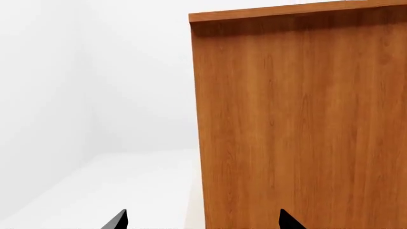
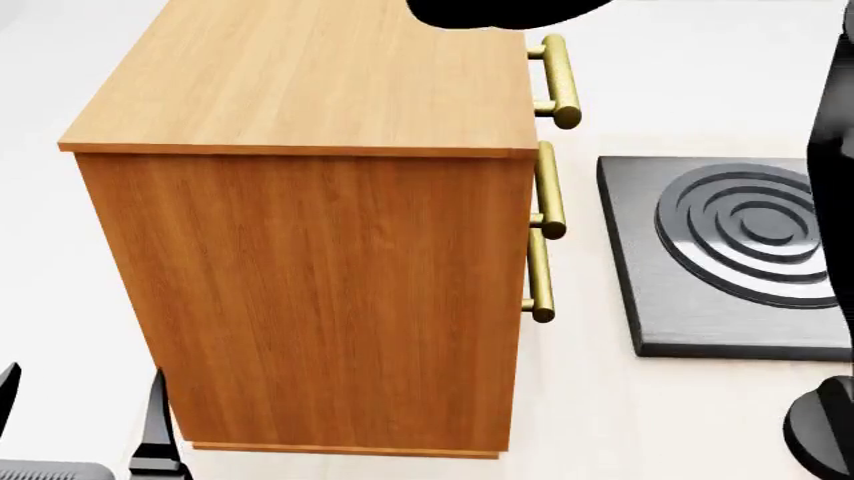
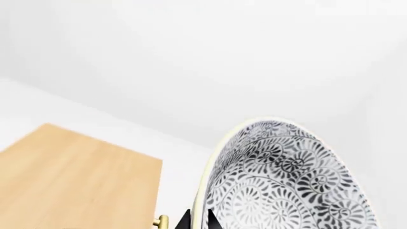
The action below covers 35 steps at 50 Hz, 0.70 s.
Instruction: Put the bowl on the top of the cabinet.
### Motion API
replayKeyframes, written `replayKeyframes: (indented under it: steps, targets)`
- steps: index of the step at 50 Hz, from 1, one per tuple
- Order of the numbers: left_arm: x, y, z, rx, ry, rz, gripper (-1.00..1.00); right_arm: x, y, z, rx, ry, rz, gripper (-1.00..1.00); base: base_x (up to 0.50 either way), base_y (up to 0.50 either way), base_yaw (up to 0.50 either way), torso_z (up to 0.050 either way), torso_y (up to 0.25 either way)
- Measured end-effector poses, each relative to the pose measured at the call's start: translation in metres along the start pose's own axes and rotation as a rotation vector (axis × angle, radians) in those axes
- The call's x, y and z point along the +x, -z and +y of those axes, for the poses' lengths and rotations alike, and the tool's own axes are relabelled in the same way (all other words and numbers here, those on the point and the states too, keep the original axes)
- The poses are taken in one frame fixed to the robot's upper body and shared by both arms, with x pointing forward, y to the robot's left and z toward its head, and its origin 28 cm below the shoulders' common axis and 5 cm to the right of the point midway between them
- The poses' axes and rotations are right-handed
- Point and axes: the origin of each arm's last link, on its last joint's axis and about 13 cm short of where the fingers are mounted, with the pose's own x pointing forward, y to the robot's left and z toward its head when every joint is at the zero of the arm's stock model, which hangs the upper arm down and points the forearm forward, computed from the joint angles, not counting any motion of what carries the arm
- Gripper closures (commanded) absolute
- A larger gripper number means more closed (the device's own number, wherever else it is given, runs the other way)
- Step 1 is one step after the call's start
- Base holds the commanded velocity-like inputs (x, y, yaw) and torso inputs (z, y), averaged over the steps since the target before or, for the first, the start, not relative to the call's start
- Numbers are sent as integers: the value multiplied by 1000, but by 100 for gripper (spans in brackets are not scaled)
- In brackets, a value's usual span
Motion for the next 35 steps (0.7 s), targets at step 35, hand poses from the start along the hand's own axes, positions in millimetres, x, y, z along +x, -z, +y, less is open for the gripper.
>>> replayKeyframes:
  steps: [35]
  targets:
    - [0, 4, 1, 1, -5, 12, -100, 4, 26, 57, -82, -163, -22, 100, 0, 0, 0, 0, 1]
